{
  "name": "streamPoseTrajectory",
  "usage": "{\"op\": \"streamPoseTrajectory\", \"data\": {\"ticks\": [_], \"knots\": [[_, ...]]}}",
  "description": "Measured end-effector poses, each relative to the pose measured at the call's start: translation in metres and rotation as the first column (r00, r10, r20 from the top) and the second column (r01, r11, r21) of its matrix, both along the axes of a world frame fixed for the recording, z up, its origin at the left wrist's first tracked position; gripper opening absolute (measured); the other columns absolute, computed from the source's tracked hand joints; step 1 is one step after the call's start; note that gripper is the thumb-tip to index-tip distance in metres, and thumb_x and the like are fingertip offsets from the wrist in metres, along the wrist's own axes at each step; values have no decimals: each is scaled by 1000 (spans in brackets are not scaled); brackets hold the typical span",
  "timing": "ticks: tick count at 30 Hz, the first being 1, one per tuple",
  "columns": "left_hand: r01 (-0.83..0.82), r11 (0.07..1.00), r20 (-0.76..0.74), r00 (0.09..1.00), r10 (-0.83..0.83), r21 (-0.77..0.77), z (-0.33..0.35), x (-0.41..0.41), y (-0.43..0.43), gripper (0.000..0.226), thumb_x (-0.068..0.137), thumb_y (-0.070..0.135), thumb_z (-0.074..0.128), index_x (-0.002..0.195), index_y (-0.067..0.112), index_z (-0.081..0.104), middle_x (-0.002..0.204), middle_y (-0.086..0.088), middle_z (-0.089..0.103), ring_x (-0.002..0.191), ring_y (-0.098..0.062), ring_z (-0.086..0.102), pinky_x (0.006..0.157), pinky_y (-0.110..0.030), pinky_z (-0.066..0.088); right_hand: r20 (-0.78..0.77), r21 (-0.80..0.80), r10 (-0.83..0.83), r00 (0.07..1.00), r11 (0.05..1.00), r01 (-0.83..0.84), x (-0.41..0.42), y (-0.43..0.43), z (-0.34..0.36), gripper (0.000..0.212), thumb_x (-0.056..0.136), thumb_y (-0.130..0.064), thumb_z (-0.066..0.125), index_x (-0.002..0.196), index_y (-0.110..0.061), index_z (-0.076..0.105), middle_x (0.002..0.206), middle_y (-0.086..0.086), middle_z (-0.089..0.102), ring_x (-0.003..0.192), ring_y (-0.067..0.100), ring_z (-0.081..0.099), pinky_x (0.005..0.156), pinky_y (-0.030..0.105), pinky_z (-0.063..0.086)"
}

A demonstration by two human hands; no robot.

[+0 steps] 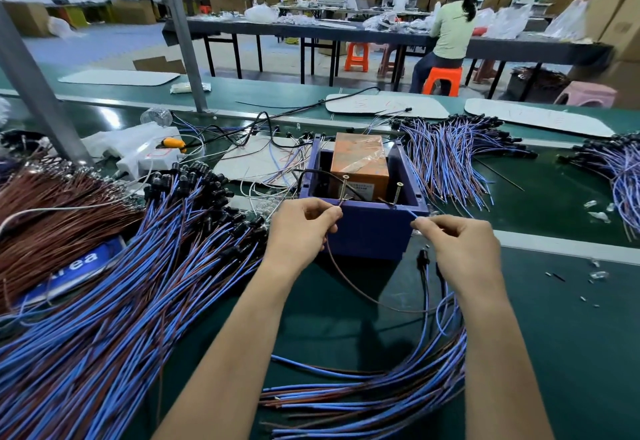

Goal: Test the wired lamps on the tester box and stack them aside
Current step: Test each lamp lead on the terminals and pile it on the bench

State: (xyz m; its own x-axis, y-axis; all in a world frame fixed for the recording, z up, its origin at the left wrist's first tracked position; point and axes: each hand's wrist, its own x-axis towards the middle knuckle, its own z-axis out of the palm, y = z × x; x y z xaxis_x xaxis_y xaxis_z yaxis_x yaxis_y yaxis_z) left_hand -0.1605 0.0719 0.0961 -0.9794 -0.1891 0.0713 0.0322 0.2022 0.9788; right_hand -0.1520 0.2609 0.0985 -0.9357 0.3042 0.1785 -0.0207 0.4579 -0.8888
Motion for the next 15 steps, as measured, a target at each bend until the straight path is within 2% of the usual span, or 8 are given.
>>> {"op": "streamPoseTrajectory", "data": {"ticks": [3, 7, 11, 15], "knots": [[-6, 999, -16, 1000, 5, -36, -3, -2, 0, 20, 86, 13, 67, 68, 19, 67, 54, 2, 58, 37, -4, 40, 43, -18, 36, -20, -15, 27, 999, 1000, -27, -2, -5, -2, 10, 84, -27, 70, 80, -21, 77, 68, -2, 69, 64, 9, 56, 59, 21, 42], [-28, 995, -40, 999, 24, -93, -5, -4, -1, 18, 85, 18, 68, 67, 23, 69, 50, 9, 57, 40, 0, 45, 49, -22, 40, -50, -15, 12, 999, 1000, -13, -5, -12, -5, 11, 85, -26, 69, 78, -21, 76, 60, -3, 63, 59, 10, 50, 56, 25, 39], [-99, 982, -93, 992, 84, -164, -7, -6, -1, 18, 86, 23, 68, 67, 22, 69, 46, 13, 58, 40, 4, 47, 57, -26, 48, -81, -35, 26, 996, 999, -29, -7, -16, -6, 12, 87, -25, 67, 78, -21, 73, 71, 3, 69, 70, 18, 58, 63, 27, 42], [-169, 959, -145, 980, 138, -226, -6, -6, -2, 22, 85, 27, 67, 64, 24, 66, 50, 14, 59, 45, 4, 49, 62, -29, 51, -117, -65, -28, 993, 998, 21, -8, -19, -8, 12, 88, -23, 66, 76, -23, 70, 69, 5, 67, 66, 18, 54, 59, 24, 40]]}}
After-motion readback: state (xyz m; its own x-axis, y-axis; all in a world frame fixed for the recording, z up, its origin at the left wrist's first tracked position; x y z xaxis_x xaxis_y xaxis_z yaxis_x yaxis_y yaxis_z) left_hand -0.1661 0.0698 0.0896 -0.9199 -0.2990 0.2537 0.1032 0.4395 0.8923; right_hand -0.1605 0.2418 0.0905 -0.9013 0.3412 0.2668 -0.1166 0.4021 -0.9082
